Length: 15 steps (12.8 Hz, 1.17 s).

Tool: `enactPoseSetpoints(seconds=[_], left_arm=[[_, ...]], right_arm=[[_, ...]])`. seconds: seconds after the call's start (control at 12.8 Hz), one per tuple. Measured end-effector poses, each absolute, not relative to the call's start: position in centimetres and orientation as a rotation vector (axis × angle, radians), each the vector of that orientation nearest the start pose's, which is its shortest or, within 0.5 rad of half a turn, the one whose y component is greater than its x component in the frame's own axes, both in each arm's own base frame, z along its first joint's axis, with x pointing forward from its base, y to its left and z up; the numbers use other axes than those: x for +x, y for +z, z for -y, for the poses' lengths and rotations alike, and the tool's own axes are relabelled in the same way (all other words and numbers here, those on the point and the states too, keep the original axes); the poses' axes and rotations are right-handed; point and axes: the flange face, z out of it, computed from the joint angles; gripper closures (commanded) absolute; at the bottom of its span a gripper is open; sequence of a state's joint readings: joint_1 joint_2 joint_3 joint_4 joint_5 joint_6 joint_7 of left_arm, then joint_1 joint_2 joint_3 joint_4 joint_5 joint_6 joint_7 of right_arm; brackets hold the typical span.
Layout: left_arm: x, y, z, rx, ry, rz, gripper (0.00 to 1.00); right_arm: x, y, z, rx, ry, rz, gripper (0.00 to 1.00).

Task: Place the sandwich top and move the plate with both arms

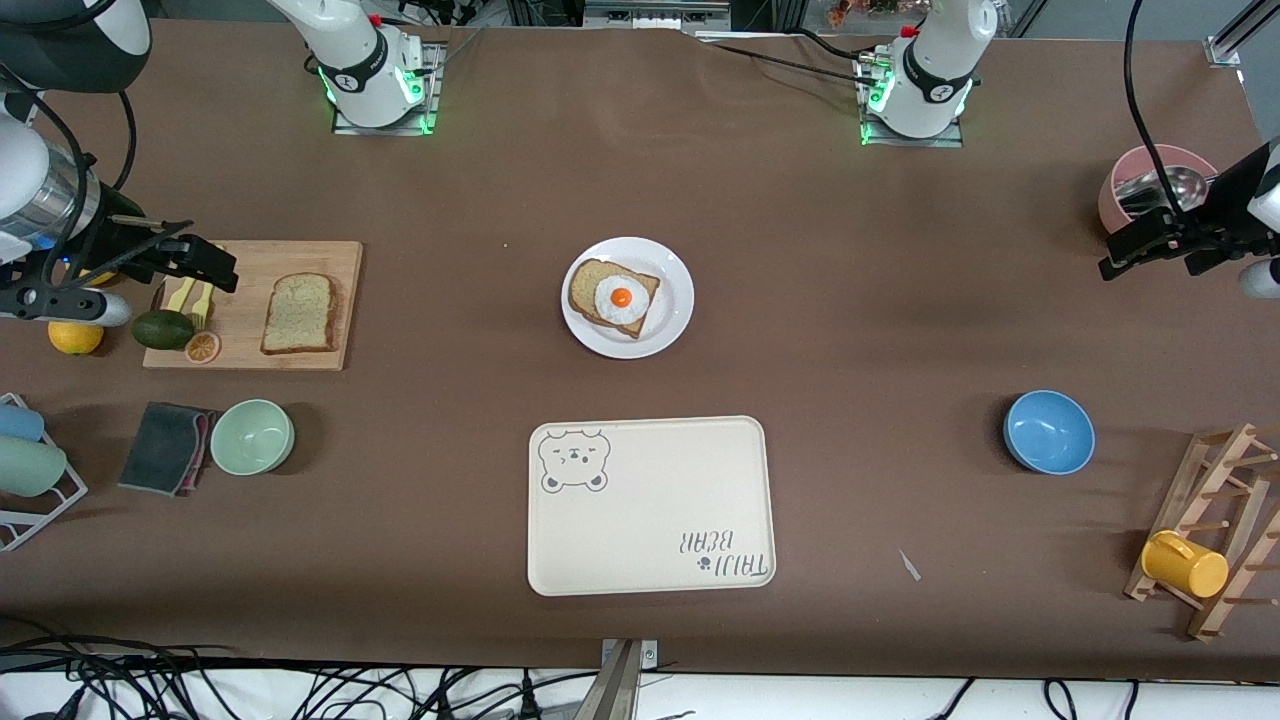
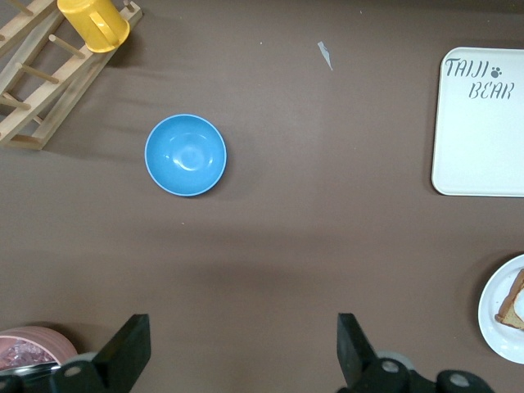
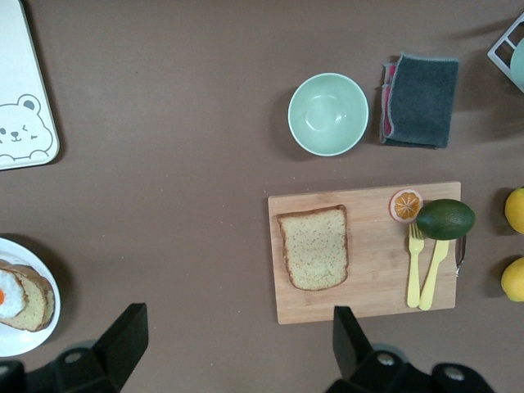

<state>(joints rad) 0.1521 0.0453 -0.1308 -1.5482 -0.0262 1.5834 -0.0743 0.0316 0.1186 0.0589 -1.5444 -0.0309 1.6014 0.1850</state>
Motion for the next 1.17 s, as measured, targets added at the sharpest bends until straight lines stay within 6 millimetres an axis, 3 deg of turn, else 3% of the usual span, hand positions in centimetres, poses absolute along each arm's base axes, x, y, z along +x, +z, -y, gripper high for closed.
enactPoseSetpoints(seconds=[1.17], left_arm=[[56.79, 61.04, -1.12, -3.169, 0.035, 0.153, 0.00]], right_arm=[[59.07, 56.32, -4.72, -3.165, 0.118, -0.150, 0.00]])
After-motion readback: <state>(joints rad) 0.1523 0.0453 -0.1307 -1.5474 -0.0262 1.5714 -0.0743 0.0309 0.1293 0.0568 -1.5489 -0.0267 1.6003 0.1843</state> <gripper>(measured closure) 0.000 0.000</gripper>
